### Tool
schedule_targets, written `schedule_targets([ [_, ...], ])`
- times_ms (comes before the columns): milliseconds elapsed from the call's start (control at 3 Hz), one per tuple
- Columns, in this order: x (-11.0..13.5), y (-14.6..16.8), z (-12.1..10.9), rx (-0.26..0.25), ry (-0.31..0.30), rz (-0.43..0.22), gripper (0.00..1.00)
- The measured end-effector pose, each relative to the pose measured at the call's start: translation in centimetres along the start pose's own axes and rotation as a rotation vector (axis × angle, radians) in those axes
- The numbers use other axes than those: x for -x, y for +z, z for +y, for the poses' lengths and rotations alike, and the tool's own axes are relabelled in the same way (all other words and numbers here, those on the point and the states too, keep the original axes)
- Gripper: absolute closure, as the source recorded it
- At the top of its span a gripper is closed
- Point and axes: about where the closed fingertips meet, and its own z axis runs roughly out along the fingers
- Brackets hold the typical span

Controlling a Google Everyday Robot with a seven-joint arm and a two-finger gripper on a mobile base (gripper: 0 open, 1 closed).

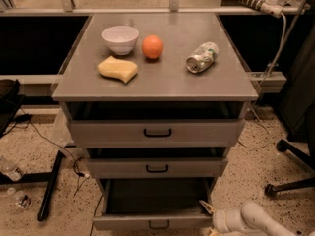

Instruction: Open bottom drawer

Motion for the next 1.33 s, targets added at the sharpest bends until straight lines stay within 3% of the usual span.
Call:
schedule_targets([
  [667, 0.4, -0.4, -0.1, 0.000, 0.000, 0.000, 0.64],
  [1000, 0.3, -1.1, 1.3, -0.003, 0.000, -0.002, 0.89],
  [1333, 0.3, -1.1, 1.3, -0.003, 0.000, -0.002, 0.85],
])
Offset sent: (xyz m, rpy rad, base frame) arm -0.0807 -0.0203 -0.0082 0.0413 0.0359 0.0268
